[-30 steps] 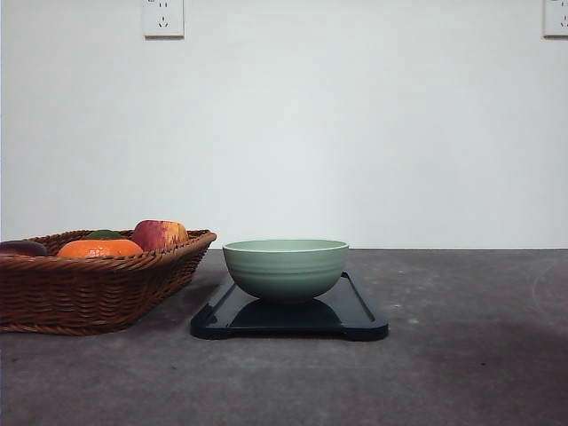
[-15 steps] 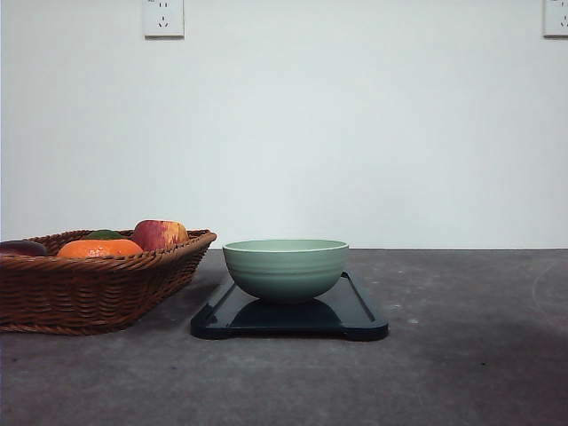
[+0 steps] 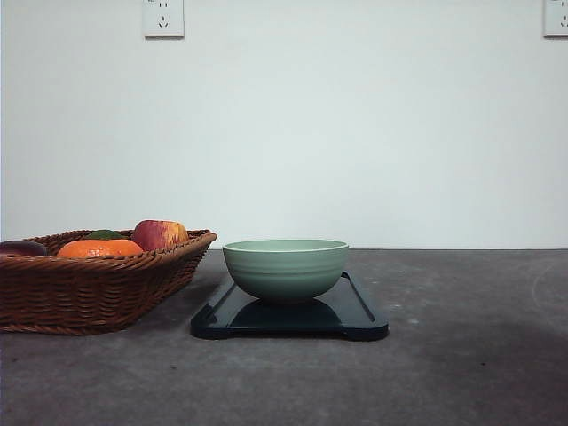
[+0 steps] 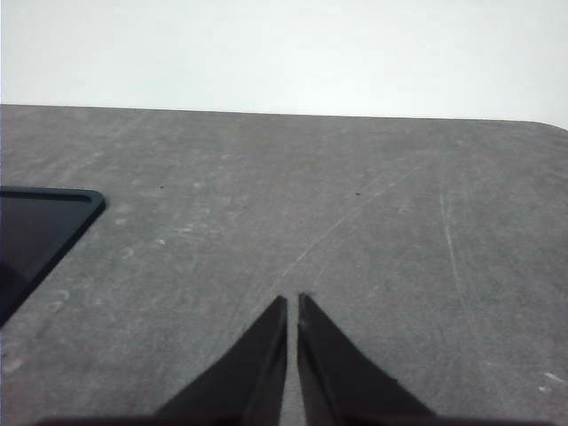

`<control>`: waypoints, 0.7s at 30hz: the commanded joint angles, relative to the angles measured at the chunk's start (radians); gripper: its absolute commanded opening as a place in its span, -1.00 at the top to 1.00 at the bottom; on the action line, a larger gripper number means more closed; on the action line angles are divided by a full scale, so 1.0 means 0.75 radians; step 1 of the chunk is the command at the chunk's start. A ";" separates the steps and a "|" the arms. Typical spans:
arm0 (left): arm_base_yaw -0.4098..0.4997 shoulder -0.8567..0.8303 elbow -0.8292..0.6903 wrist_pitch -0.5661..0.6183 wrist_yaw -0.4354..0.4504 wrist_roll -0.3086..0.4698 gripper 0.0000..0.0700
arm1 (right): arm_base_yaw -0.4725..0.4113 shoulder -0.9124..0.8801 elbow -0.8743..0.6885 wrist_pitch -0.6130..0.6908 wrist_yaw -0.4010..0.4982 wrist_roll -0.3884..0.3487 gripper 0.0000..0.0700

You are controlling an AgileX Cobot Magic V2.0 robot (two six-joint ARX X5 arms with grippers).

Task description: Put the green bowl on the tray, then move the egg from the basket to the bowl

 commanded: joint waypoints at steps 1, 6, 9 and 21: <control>0.000 -0.002 -0.025 -0.005 0.005 -0.007 1.00 | 0.002 -0.001 -0.006 0.011 0.001 -0.010 0.96; 0.000 -0.002 -0.025 -0.006 0.005 -0.007 1.00 | 0.002 -0.001 -0.006 0.011 0.001 -0.010 0.96; 0.000 -0.002 -0.025 -0.005 0.005 -0.007 1.00 | 0.002 -0.001 -0.006 0.011 0.001 -0.010 0.96; 0.000 -0.002 -0.025 -0.005 0.005 -0.007 1.00 | 0.002 -0.001 -0.006 0.011 0.001 -0.010 0.96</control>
